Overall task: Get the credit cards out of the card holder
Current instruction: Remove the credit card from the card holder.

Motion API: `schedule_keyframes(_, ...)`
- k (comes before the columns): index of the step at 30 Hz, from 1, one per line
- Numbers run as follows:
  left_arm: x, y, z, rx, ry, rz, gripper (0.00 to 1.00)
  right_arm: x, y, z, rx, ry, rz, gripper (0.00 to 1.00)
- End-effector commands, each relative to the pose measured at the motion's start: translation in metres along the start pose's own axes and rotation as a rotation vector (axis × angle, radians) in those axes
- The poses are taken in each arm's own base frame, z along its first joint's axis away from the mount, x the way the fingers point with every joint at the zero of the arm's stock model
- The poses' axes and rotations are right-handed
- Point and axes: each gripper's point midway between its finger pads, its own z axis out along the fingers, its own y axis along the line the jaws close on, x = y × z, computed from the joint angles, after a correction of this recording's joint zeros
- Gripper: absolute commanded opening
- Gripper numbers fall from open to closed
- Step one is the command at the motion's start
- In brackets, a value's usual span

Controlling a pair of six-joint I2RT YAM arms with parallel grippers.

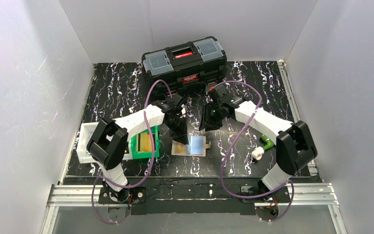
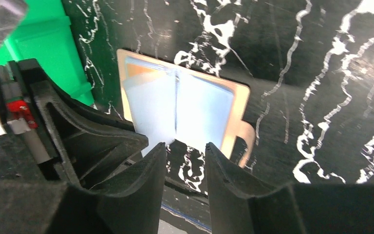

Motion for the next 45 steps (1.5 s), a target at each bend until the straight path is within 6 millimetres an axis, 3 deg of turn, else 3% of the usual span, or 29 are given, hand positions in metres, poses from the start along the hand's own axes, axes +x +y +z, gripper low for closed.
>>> schedule_keyframes(1,-0.006,-0.022,-0.004,0.027,-0.018,0.038,0.2,0.007,-0.022,-0.015,0.035,-0.01,0.017,0.43)
schedule_keyframes(15,-0.012,-0.058,0.018,0.096,0.014,0.091,0.49,0.025,-0.046,-0.03,0.05,-0.045,0.065,0.45)
schedule_keyframes(21,-0.019,-0.081,0.014,0.169,0.006,0.132,0.58,0.03,-0.05,-0.034,0.046,-0.058,0.084,0.46)
schedule_keyframes(27,-0.019,-0.086,0.006,0.191,-0.01,0.157,0.64,0.028,-0.044,-0.037,0.022,-0.071,0.092,0.47)
schedule_keyframes(32,-0.03,-0.058,-0.014,0.06,-0.082,0.123,0.64,0.024,-0.034,-0.039,-0.024,-0.071,0.094,0.48)
schedule_keyframes(38,-0.034,0.013,-0.033,-0.085,-0.117,-0.009,0.58,0.025,-0.003,-0.03,-0.162,-0.027,0.101,0.49)
schedule_keyframes(41,-0.027,0.035,-0.032,-0.096,-0.1,-0.047,0.51,0.024,0.017,-0.018,-0.231,0.016,0.107,0.49)
schedule_keyframes(45,-0.021,0.053,-0.022,-0.111,-0.08,-0.064,0.32,0.022,0.043,0.011,-0.301,0.102,0.123,0.44)
